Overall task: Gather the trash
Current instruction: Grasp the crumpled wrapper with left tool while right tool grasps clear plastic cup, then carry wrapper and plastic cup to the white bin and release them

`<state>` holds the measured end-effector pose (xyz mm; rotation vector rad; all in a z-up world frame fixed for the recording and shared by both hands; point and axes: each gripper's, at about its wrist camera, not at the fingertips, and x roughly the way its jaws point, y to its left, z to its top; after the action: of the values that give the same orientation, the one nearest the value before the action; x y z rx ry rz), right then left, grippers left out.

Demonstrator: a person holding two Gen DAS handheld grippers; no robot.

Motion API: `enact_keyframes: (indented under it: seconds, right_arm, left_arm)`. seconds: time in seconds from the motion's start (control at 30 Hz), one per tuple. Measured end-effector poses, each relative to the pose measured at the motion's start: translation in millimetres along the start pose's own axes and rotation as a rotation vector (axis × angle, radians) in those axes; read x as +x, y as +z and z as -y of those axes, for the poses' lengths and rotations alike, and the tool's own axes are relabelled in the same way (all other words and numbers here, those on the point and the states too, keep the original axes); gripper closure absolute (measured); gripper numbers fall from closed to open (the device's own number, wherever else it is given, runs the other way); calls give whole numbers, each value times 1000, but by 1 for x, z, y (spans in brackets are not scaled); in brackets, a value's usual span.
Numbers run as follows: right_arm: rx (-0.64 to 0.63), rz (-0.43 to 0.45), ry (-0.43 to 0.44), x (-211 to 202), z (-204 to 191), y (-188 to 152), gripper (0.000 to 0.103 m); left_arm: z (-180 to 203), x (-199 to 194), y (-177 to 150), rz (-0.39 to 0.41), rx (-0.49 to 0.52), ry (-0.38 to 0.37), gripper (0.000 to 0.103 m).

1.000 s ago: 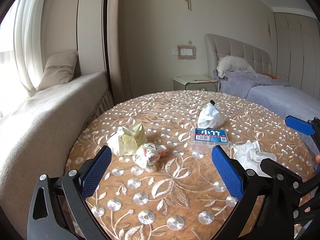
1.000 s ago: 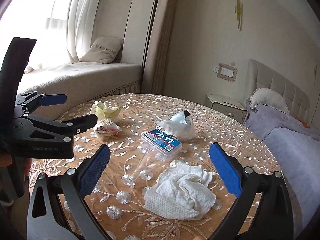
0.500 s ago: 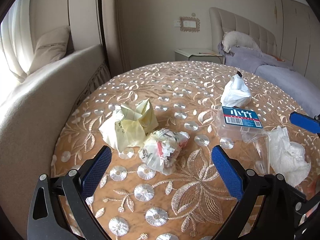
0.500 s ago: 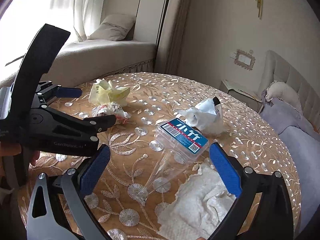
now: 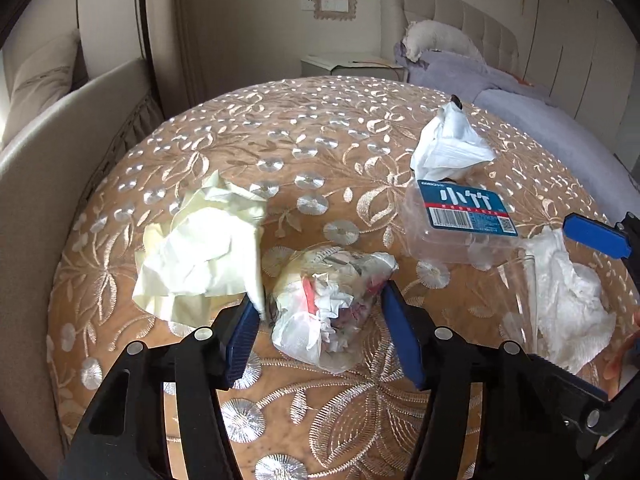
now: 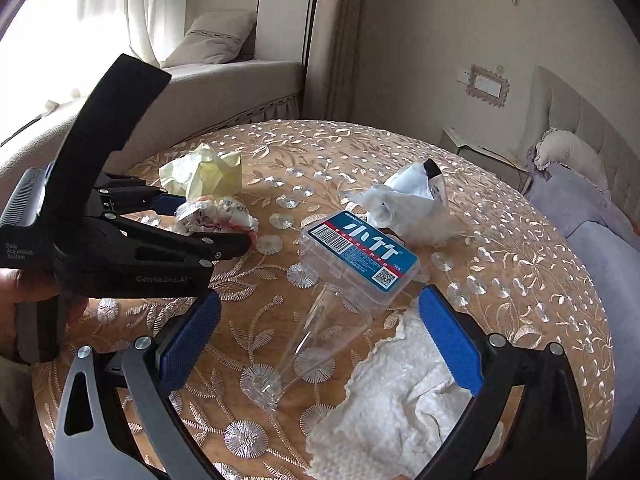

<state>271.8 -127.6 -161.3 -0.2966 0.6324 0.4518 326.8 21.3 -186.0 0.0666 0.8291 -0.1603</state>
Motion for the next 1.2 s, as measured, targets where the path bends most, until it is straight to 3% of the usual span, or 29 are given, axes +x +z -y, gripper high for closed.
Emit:
enact_keyframes:
  seconds: [0.07, 0.23, 0.3, 0.33, 0.5, 0.73, 0.93, 1.2]
  right_arm:
    - [-17, -25, 0, 3, -3, -1, 18]
    - [-16, -123, 5, 22, -5, -5, 32]
    - [-2, -152, 19, 28, -4, -5, 50]
    - [4, -166, 34, 31, -4, -5, 54]
    - [12, -134, 36, 21, -6, -4, 55]
    - [77, 71, -19, -56, 14, 15, 55]
    - [70, 178, -96, -124, 23, 5, 55]
    - [87, 208, -197, -187, 42, -33, 55]
  left_arm:
    - [4, -10, -2, 34, 2, 23, 44]
    - [9, -30, -3, 65, 0, 29, 44]
    - [8, -37, -3, 81, -8, 25, 44]
    - [8, -41, -4, 87, -10, 22, 44]
    - [13, -63, -6, 137, -15, 33, 44]
    - [25, -101, -8, 200, -8, 53, 44]
    - [68, -132, -13, 251, 57, 15, 44]
    - [141, -160, -29, 290, 157, -63, 44]
